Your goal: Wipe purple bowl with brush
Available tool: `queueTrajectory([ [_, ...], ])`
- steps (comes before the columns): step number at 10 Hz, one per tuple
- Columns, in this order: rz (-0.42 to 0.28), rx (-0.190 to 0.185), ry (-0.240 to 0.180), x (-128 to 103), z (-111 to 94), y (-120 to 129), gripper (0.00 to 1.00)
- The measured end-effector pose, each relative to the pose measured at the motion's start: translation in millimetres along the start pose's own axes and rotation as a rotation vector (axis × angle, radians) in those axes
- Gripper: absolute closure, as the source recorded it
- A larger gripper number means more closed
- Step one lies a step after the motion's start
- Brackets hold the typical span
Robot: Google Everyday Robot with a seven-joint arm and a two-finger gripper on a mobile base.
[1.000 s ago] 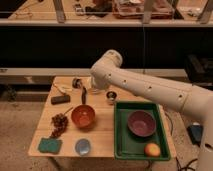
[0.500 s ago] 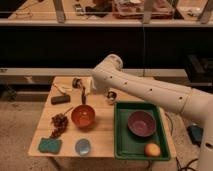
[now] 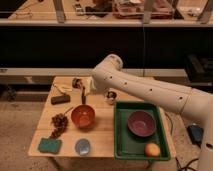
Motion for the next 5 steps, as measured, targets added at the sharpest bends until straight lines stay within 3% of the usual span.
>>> queueTrajectory([
  [3, -0.042, -0.007, 0.055, 37, 18, -7, 0.35],
  [5, -0.073, -0.012, 0.078, 78, 40, -12, 0.35],
])
